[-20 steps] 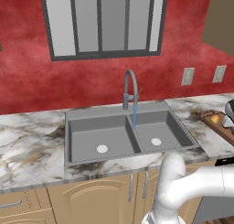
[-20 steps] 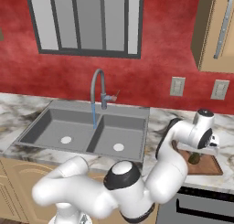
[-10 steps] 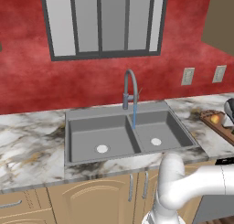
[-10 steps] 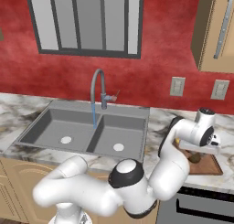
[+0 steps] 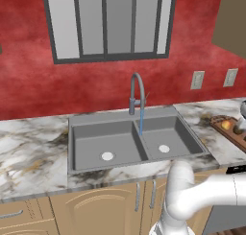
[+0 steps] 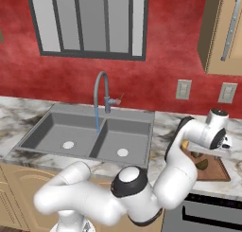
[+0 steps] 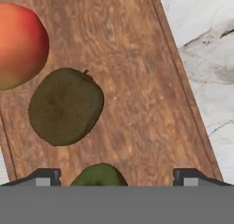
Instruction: Pick the kiwi, mango, kiwi from the sink and place them on the cutting board to airdry. Then turn off the sink faucet.
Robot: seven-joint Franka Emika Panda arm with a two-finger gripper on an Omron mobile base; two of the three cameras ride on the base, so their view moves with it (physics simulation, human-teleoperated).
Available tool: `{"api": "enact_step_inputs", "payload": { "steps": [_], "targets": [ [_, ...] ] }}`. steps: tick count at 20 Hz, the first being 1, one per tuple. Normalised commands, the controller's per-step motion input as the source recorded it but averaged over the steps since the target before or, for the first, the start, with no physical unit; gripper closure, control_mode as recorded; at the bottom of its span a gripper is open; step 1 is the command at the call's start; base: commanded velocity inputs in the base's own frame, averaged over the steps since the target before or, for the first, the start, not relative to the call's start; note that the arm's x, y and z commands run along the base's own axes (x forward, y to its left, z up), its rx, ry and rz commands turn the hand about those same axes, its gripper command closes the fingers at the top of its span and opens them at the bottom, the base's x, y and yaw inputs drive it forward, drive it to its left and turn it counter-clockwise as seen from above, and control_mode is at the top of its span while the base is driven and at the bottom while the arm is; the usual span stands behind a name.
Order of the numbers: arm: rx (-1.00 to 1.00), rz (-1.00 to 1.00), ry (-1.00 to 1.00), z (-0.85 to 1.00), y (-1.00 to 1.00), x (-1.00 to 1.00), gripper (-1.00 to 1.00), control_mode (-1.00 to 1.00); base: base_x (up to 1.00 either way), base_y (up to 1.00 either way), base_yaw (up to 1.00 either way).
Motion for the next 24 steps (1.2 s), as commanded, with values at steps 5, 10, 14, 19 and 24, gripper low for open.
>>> {"api": "enact_step_inputs", "payload": {
  "steps": [5, 10, 14, 19, 24],
  "targets": [
    [0.00, 0.00, -0.14, 0.55, 0.00, -0.31, -1.00, -1.00, 0.00, 0.00, 0.00],
    [0.00, 0.00, -0.15, 0.67, 0.15, -0.33, -1.00, -1.00, 0.00, 0.00, 0.00],
    [0.00, 0.00, -0.19, 0.58, 0.29, -0.48, -1.00, -1.00, 0.00, 0.00, 0.00],
    [0.00, 0.01, -0.18, 0.42, 0.36, -0.55, -1.00, -1.00, 0.00, 0.00, 0.00],
    [0.00, 0.04, -0.16, 0.44, 0.58, -0.48, -1.00, -1.00, 0.00, 0.00, 0.00]
  ]
}}
